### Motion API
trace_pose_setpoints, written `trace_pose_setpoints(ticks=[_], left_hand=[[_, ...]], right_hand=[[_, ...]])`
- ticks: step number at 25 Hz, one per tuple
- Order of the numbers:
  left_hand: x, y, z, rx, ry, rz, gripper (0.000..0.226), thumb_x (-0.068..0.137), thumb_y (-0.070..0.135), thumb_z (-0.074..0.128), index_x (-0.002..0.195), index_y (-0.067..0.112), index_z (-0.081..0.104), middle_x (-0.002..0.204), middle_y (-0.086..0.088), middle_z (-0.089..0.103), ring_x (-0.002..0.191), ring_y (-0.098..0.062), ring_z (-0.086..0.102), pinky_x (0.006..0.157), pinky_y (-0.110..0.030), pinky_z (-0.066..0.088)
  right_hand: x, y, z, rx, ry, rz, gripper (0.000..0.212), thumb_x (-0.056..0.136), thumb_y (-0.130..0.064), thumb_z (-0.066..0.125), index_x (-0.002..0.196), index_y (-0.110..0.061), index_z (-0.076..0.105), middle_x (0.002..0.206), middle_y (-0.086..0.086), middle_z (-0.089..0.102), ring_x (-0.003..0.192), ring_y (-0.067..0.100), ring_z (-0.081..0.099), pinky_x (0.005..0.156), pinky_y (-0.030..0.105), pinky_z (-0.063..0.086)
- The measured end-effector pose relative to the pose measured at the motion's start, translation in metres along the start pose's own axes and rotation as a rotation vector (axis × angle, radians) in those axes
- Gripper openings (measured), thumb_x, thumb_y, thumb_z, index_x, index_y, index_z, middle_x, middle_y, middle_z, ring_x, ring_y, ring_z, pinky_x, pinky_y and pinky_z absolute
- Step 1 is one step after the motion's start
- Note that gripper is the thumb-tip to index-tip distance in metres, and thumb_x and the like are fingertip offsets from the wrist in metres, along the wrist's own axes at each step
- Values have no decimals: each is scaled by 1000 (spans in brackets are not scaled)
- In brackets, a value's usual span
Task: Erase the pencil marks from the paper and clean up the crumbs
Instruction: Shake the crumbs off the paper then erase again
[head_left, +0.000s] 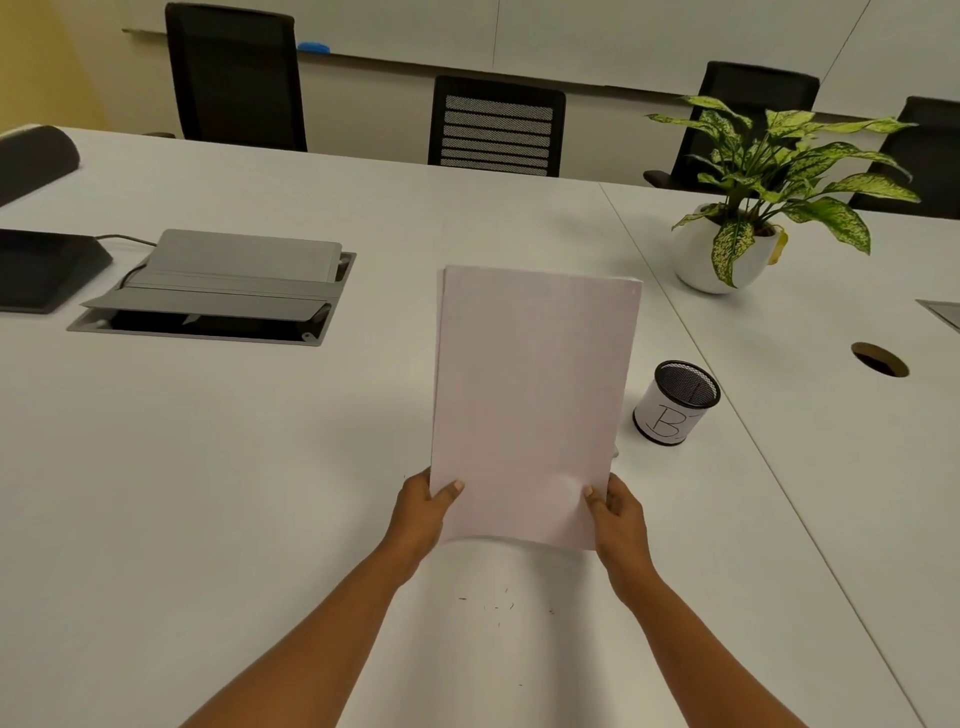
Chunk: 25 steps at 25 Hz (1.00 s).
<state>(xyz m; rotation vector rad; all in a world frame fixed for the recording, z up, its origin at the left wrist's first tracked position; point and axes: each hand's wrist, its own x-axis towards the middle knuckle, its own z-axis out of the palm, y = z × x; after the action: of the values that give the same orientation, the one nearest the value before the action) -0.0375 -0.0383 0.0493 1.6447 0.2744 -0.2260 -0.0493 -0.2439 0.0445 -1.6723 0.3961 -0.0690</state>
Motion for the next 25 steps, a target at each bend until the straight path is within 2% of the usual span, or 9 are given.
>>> trace_pose_setpoints(ticks=[3,9,12,14,17,19,21,23,25], left_hand=[[10,1,-4,-18,33,29,31,92,12,53,124,11,52,118,-2,60,102,-16,56,87,-25,43],[42,-17,-12,69,107,-63,41,91,3,53,130,7,45,126,-10,55,109,-22,52,93,-28,40],[59,-27,-10,97,141,-100,47,88,2,56,132,7,42,128,-12,53,112,-24,51,94,-29,40],[65,-28,-9,114,175,-96,51,86,0,59,133,7,41,127,-15,54,112,-27,52,94,-32,42],[68,-29,-4,348,318,-7,59,83,4,64,135,6,38,129,-17,50,117,-30,49,97,-37,41],[67,-32,-1,632,413,131,60,82,13,67,135,6,40,134,-16,44,122,-30,43,98,-38,38],[68,-39,5,768,361,271,58,83,20,66,134,6,42,142,-16,37,131,-31,35,106,-39,30],[70,-46,13,862,238,370,61,87,31,61,139,9,37,152,-12,22,141,-28,15,113,-38,9],[73,-51,21,960,151,428,70,88,52,46,143,13,29,155,-9,10,142,-23,-3,112,-38,-7]], right_hand=[[18,-1,2,-61,33,30,27,92,-7,42,117,-11,50,109,6,59,95,22,55,82,33,43],[61,16,22,-261,-11,107,38,88,-13,49,126,-10,44,129,13,52,118,30,48,102,49,39],[72,24,31,-266,-10,139,37,88,-11,50,125,-8,45,127,14,54,117,30,49,100,42,40],[78,29,32,-277,0,147,35,87,-11,52,122,-6,49,120,14,58,111,28,53,91,33,43],[83,27,32,-369,119,89,30,85,-13,58,113,-4,55,102,15,61,92,26,56,77,27,40],[90,26,27,-477,284,-66,25,82,-10,60,106,-2,58,103,18,56,95,30,54,79,32,43],[102,28,19,-619,350,-153,24,83,-3,56,107,-2,59,119,21,48,113,35,44,89,41,43],[111,33,10,-746,297,-146,27,86,-2,50,113,-4,57,135,22,38,126,35,31,98,44,37],[114,38,3,-832,226,-133,26,87,-2,47,112,-3,58,130,23,46,121,36,37,93,43,39]])
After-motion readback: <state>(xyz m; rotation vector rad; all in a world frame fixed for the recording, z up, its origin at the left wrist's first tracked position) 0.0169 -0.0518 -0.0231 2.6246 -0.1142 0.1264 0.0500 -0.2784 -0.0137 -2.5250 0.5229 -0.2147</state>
